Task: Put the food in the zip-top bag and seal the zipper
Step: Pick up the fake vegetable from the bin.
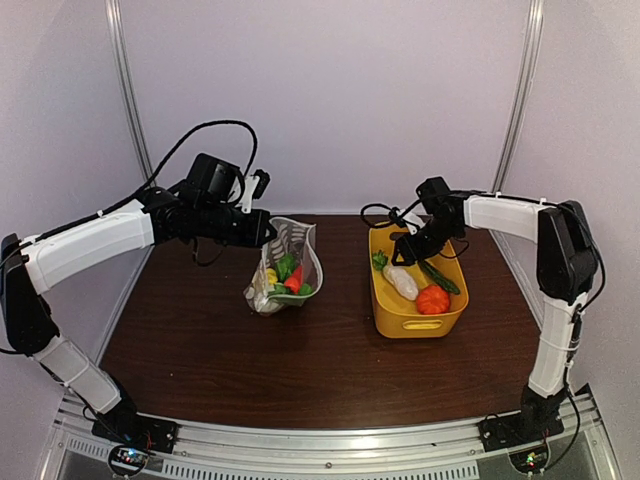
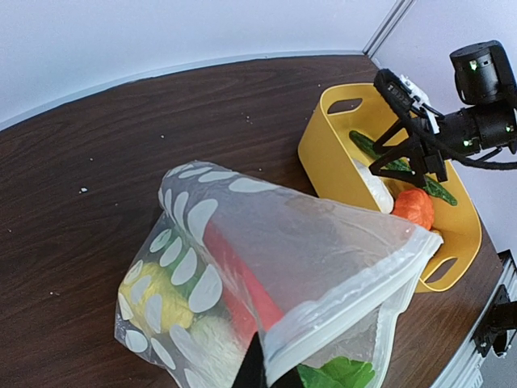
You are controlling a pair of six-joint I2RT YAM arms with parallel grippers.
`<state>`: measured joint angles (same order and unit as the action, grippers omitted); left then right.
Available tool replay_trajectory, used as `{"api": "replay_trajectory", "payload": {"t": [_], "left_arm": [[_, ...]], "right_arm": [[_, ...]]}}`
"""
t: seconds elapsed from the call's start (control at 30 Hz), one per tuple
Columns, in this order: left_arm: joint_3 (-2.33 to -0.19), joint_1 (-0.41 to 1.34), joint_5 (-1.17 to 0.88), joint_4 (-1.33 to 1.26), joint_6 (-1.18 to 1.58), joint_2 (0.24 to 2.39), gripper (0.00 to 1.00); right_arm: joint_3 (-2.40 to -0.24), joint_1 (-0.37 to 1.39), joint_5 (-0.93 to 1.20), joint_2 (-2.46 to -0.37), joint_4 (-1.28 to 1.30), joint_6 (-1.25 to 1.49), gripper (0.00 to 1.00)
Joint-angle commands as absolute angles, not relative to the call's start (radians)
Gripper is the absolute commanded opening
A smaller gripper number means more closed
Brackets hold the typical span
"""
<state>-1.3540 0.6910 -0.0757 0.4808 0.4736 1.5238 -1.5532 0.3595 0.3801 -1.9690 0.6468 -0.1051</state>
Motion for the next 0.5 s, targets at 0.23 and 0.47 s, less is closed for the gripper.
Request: {"api": "replay_trajectory", "payload": {"t": [0.23, 0.47], "left_arm": [[-1.365, 0.687, -0.087, 0.456, 0.485, 1.518, 0.0], [-1.369, 0.687, -0.087, 0.456, 0.48, 1.514, 0.0]], "right_arm": [[-1.528, 0.387, 0.284, -2.056, 0.595, -0.128, 0.57], [-1.527, 0.406, 0.302, -2.066, 0.6, -0.125, 0.59]]}}
